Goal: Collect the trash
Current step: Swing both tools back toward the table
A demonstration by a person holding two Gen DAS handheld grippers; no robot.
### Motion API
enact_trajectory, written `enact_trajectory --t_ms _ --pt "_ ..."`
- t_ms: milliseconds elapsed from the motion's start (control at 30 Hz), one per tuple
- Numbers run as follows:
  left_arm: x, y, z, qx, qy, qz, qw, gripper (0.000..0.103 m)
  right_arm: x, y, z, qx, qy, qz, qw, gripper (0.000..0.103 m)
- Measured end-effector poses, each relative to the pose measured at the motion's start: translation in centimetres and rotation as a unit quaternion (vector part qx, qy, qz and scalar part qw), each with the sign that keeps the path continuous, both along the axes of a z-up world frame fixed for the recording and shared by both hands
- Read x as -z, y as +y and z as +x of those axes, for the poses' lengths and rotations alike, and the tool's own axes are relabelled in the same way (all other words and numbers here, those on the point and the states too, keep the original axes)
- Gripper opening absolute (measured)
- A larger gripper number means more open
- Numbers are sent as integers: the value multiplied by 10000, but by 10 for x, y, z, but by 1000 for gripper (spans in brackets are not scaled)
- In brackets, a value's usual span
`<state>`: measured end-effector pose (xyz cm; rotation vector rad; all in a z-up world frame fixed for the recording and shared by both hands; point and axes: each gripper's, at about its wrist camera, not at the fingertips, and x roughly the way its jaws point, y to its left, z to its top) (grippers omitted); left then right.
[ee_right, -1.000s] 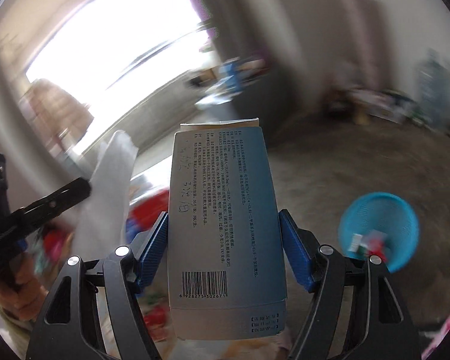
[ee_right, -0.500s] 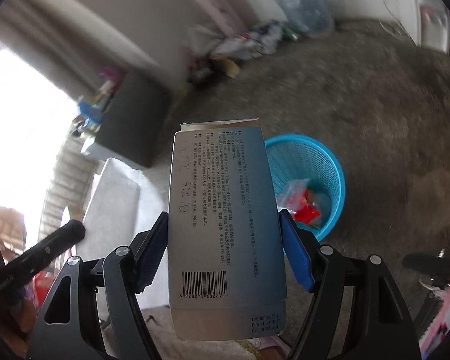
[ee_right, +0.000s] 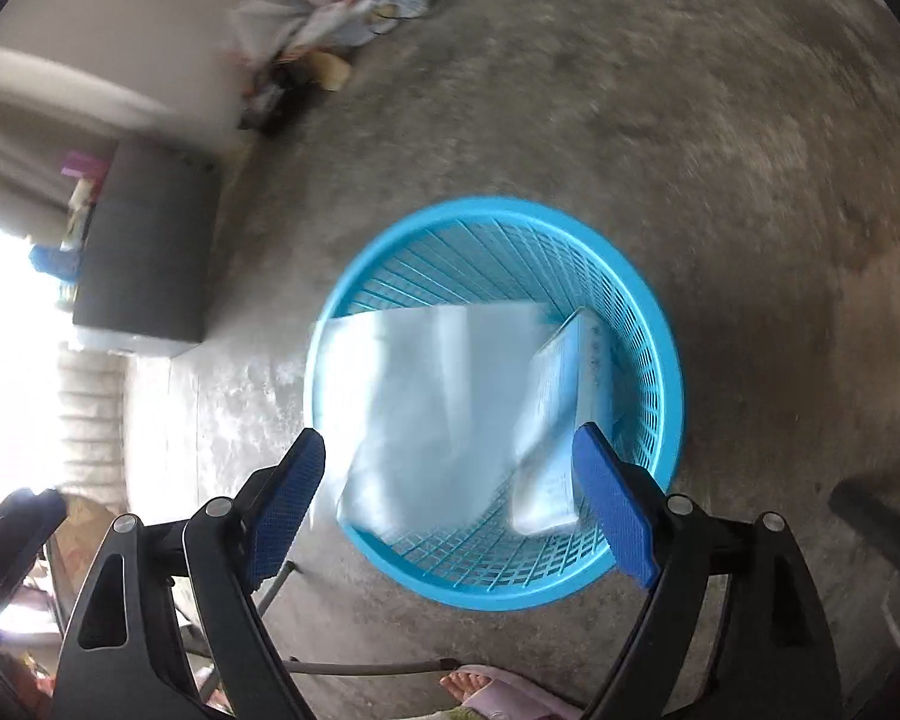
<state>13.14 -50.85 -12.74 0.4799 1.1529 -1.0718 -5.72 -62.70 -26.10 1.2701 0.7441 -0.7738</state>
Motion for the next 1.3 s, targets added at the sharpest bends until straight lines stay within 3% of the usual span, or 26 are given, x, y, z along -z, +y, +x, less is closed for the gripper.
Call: enact_trajectory --t_ms 133,233,533,700,900,1033,1300 --pt "-20 12 -1 17 -280 -163 9995 45 2 14 -6 9 -172 -11 9999 82" --pt "-46 27 -8 39 -562 -363 9978 50 -18 29 -8 -25 -263 -200 9995 82" --pt "-138 111 -38 82 -1272 -942 9874 67 -136 97 -5 -362 -585 -1384 9880 82" --pt "-183 173 -58 -74 -1587 -1290 9788 82 -199 150 8 -923 -614 -2113 9711 85" --pt "-219 253 -68 -469 -1706 -1599 9711 90 -262 212 16 -1408 -656 -2944 9430 95" --pt "-225 308 -59 -923 -1422 -1669 9713 91 -292 250 23 -1660 -698 -3378 9238 96" --pt "-218 421 -48 -1880 -1344 -1624 9593 92 -325 329 41 -2468 -751 -4026 8783 96"
